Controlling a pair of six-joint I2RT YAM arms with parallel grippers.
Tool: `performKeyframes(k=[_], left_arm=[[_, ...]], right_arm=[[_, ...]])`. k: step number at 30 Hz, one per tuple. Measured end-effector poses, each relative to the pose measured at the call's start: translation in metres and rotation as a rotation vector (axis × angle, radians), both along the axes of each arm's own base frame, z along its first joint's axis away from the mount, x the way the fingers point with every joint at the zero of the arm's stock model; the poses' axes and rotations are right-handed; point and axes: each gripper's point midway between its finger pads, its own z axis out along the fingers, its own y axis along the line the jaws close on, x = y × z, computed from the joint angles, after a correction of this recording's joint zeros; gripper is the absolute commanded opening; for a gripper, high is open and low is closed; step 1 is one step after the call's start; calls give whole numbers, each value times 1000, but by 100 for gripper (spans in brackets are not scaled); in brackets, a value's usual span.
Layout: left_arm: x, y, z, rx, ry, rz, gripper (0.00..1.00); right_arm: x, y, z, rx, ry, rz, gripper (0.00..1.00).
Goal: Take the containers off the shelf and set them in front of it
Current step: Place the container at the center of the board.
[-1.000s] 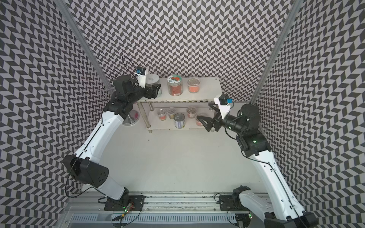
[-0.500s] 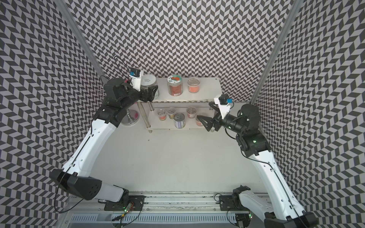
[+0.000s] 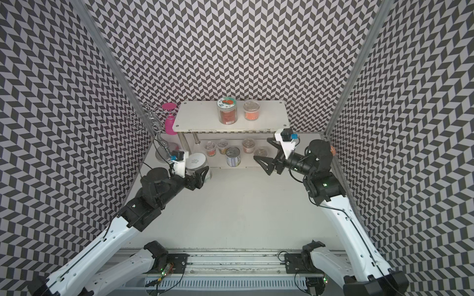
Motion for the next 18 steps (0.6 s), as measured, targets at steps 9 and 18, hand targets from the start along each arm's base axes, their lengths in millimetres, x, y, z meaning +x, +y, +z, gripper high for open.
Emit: performKeyframes(k=[9, 18], left_arm=[[-14, 37, -144, 79, 130, 173, 81], [3, 53, -168, 76, 94, 289, 82]], right_arm=[[-2, 1, 0, 3, -21, 7, 100], [-2, 0, 2, -2, -38, -3, 100]])
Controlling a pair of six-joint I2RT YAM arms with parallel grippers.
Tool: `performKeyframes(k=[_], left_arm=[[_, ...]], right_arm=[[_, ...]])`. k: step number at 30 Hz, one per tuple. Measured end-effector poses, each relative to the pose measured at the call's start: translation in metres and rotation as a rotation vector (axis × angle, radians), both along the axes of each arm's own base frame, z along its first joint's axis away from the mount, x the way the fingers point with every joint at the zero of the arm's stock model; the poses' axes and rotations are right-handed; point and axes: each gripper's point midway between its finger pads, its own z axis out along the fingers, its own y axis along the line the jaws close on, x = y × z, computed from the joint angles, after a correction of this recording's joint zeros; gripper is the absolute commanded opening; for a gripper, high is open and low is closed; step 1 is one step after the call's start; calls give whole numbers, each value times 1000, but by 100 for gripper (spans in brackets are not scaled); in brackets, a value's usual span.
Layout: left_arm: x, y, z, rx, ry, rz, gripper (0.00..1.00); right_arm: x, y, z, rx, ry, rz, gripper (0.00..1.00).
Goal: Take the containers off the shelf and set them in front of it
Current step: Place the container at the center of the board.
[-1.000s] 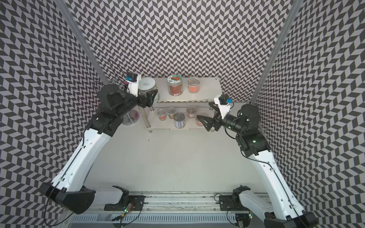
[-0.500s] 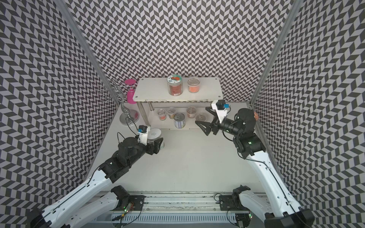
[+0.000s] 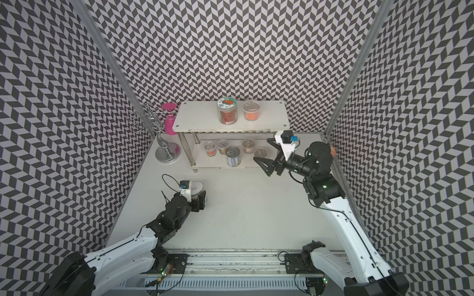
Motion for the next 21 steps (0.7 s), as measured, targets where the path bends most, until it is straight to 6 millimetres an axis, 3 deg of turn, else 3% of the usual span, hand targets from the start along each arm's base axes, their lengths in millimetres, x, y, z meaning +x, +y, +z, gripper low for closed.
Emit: performKeyframes(k=[11, 21], left_arm=[[11, 9, -19, -3, 11, 44, 91], [26, -3, -22, -2, 48, 22, 97]], right_arm=[[4, -2, -8, -16, 0, -23, 100], [8, -4, -12, -31, -9, -46, 100]])
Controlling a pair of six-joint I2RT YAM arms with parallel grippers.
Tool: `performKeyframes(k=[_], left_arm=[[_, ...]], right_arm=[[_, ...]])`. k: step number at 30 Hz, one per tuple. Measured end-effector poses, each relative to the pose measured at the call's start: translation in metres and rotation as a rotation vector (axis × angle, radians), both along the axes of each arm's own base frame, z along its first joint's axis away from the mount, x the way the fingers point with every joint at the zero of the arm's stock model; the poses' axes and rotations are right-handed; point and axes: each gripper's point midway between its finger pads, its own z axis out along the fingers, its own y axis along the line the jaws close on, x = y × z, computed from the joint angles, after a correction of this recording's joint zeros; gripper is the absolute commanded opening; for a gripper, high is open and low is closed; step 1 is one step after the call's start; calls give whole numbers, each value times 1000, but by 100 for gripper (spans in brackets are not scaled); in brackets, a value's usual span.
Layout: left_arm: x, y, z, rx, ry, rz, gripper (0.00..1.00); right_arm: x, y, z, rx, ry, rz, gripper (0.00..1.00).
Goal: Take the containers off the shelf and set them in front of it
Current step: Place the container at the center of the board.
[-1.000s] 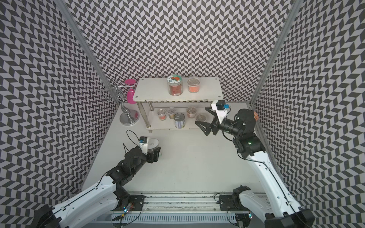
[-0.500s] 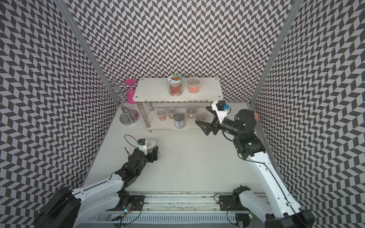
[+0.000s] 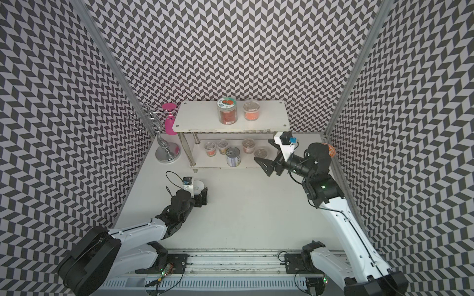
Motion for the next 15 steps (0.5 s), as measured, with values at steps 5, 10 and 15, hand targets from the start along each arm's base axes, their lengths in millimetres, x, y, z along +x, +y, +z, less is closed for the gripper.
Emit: performKeyframes(k=[5, 10, 15], left_arm=[[1, -2, 2, -9, 1, -7, 100], [-1, 0, 23, -37, -31, 0, 100], [-6, 3, 60, -91, -90, 21, 100]], right_arm=[[0, -2, -2, -7, -3, -14, 100], [0, -4, 0, -10, -18, -30, 100], [-1, -5, 1, -13, -27, -35, 99]])
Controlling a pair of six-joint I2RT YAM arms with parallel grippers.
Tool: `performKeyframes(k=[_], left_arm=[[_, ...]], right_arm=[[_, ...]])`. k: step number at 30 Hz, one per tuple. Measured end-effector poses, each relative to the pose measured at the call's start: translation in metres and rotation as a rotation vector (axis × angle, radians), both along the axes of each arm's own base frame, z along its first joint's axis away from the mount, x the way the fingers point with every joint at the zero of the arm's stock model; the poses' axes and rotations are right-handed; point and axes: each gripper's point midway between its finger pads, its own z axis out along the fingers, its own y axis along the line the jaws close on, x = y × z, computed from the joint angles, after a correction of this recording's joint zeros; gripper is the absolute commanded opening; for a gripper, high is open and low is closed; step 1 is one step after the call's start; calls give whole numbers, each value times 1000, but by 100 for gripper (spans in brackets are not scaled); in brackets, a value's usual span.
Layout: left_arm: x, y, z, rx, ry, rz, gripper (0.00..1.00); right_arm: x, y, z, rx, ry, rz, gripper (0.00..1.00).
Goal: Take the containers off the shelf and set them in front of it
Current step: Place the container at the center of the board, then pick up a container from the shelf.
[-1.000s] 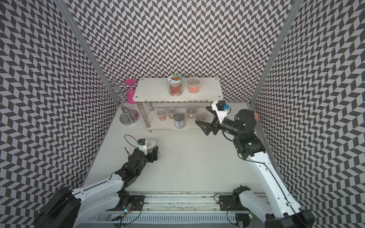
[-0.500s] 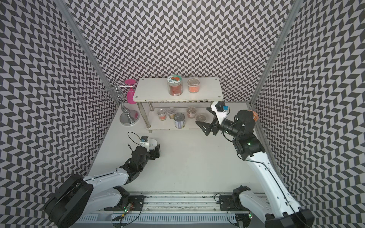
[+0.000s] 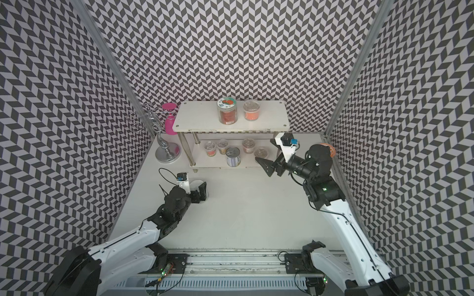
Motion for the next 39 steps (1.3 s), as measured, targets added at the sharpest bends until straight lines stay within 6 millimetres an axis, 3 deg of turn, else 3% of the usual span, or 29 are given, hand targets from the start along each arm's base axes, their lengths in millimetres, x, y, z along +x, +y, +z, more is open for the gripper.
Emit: performKeyframes(k=[4, 10, 17, 20, 26, 32, 39], left_arm=[[-14, -1, 36, -38, -51, -13, 100], [-21, -8, 130, -93, -173, -74, 100], [-7, -54, 242, -76, -311, -262, 100], [8, -80, 273, -41, -358, -335, 100], [52, -129, 300, 41, -401, -431, 100], [99, -161, 292, 113, -372, -461, 100], [149, -158, 283, 137, -340, -422, 100]], right_arm=[[-2, 1, 0, 1, 0, 12, 100], [-11, 7, 1, 8, 7, 73, 100], [-19, 11, 2, 14, 15, 124, 100], [-21, 11, 4, 17, 15, 126, 99], [-22, 11, 5, 25, 26, 126, 100], [-19, 9, 5, 30, 33, 109, 100], [-15, 7, 7, 29, 30, 79, 100]])
